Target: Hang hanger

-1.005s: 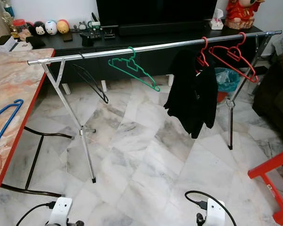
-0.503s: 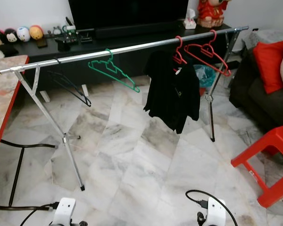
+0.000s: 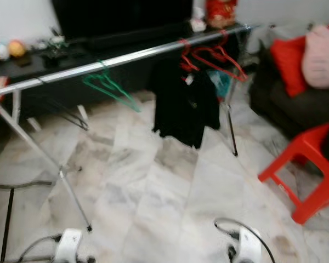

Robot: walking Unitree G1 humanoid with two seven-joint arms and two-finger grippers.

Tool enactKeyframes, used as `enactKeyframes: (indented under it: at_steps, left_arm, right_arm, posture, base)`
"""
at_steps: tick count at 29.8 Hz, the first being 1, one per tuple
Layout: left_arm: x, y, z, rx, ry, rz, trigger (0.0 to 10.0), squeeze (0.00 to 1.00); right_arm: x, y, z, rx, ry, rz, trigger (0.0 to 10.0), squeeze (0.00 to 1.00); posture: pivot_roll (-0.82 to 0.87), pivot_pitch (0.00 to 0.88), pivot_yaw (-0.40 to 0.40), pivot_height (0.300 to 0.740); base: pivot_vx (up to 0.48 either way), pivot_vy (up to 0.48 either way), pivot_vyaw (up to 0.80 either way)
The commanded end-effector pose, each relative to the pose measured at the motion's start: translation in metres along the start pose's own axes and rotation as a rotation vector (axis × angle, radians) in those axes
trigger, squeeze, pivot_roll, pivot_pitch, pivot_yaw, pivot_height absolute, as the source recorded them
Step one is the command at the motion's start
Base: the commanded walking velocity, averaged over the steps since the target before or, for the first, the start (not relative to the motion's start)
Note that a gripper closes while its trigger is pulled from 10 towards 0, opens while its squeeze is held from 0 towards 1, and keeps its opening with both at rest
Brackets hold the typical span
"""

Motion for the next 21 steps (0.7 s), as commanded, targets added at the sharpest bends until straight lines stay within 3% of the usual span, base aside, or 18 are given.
enactKeyframes:
  at_steps: [1,17,21]
  left_arm:
    - [-0.0099,-0.0083,-0.0020,0.018,-0.024,0.001,10.0,0.00]
    - [-0.0075,-0.0033,-0.0013,0.012,-0.006,-0.035,10.0,0.00]
    - [-0.0086,-0.0031,-0.0013,0.009,-0.014,-0.036,10.0,0.00]
  right_arm:
    - [0.0002,-0.0043,0.0002,0.010,0.001,0.008,10.0,0.00]
    - [0.0000,-0.0037,0.0001,0.011,0.001,0.003,10.0,0.00]
    - [0.0013,-0.0042,0.0000,0.011,0.013,0.008,10.0,0.00]
  posture:
    - [0.03,0.000,0.023,0.740]
    - [0.03,0.000,0.018,0.740]
    - [0.03,0.000,0.020,0.740]
  base:
    - [0.000,0.000,-0.70]
    - [0.000,0.000,-0.70]
    - [0.000,0.000,0.00]
Point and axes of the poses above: a point about 5 cm out from each wrist's last joint towards the gripper, its own z axis pointing out of the wrist towards the gripper, its own x axis along the axis of the wrist's last joint, y = z × x, the point moved 6 cm from there along z, pointing out of the wrist towards the gripper, and after that the axes turned 1 degree about -z, right-handed, at the moved point
